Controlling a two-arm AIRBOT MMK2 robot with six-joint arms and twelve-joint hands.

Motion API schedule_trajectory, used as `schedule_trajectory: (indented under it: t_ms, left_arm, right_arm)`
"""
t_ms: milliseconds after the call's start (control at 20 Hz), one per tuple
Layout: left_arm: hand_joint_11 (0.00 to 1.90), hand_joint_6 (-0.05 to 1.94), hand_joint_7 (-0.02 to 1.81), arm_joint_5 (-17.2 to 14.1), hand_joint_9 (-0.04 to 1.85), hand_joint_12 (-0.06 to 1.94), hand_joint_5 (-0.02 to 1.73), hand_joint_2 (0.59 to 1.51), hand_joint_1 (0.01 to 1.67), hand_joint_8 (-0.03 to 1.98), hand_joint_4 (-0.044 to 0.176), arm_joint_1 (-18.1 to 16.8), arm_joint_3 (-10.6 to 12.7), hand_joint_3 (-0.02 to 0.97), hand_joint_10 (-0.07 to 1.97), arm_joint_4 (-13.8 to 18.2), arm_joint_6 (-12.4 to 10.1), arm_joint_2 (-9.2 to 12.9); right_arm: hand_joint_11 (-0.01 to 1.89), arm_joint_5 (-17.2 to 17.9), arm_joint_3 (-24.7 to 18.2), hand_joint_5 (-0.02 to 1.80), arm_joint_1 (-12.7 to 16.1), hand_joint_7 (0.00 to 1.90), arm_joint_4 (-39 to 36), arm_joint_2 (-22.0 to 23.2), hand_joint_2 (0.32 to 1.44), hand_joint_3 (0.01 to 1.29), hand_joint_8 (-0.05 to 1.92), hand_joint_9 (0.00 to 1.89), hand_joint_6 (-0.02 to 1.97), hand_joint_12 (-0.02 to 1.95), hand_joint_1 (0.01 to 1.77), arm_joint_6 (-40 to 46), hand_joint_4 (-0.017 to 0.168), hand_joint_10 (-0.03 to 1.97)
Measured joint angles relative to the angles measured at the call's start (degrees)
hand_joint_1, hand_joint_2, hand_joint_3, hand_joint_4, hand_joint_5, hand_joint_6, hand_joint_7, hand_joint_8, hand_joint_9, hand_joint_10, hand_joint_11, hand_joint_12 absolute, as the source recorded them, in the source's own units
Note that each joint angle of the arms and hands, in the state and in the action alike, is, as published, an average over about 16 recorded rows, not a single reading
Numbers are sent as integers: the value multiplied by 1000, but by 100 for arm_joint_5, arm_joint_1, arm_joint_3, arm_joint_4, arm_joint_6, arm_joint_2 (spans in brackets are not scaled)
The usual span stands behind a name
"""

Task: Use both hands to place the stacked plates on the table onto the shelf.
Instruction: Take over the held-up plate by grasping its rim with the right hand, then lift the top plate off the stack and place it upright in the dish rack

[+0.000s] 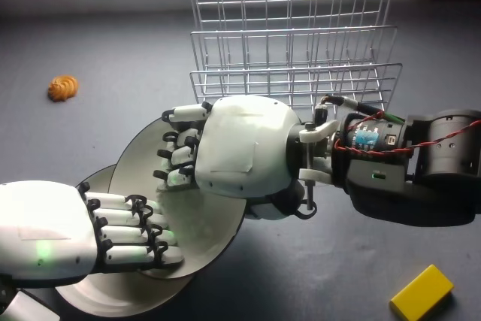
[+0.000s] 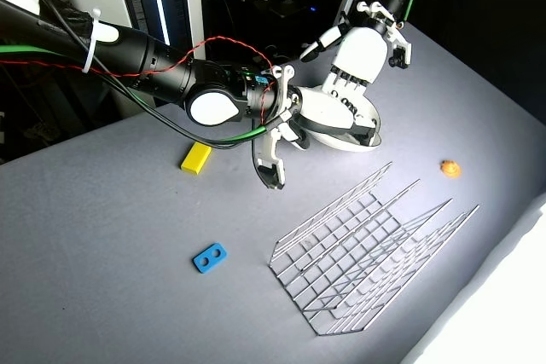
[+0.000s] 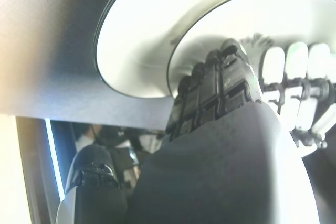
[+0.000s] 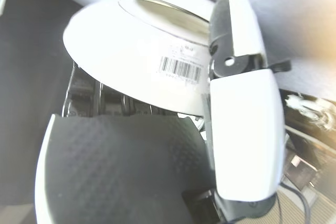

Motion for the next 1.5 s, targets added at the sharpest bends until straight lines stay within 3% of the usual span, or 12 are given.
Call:
schedule_trajectory:
  t_ms: [200, 550, 850, 1100, 1500]
  left_arm:
    - [15, 2, 11, -67, 13, 20, 0, 1076, 20, -14, -1, -17, 62, 7, 2, -36, 0, 22]
    - [15, 8, 17, -259, 17, 20, 9, 1080, 23, -13, 1, -168, 302, 7, 6, -94, 2, 154]
    - [15, 10, 18, -440, 17, 19, 21, 1083, 24, -13, 3, -383, 622, 8, 8, -149, 4, 340]
    - [14, 6, 19, -499, 14, 18, 21, 1084, 24, -13, 1, -523, 896, 8, 8, -256, 4, 497]
    - [14, 5, 18, -447, 14, 17, 22, 1083, 24, -13, 1, -573, 1227, 8, 8, -571, 3, 712]
  right_arm:
    - [326, 100, 3, 602, 11, 632, -28, -12, 1026, 17, 169, 670, 198, 1135, 1094, -10, 3, 34]
    - [628, 239, -214, 744, 76, 816, -30, 134, 997, 13, 666, 965, 700, 1180, 1116, -5, 5, 137]
    - [730, 226, -590, 763, 186, 871, 27, 391, 1000, 11, 1062, 1080, 1108, 1200, 1127, 17, 8, 280]
    - [712, 185, -932, 775, 304, 896, 146, 661, 1029, 11, 1160, 1080, 1216, 1226, 1136, 23, 7, 422]
    - [711, 130, -1398, 807, 650, 933, 519, 1166, 1060, 12, 1144, 1061, 1178, 1248, 1154, 45, 3, 561]
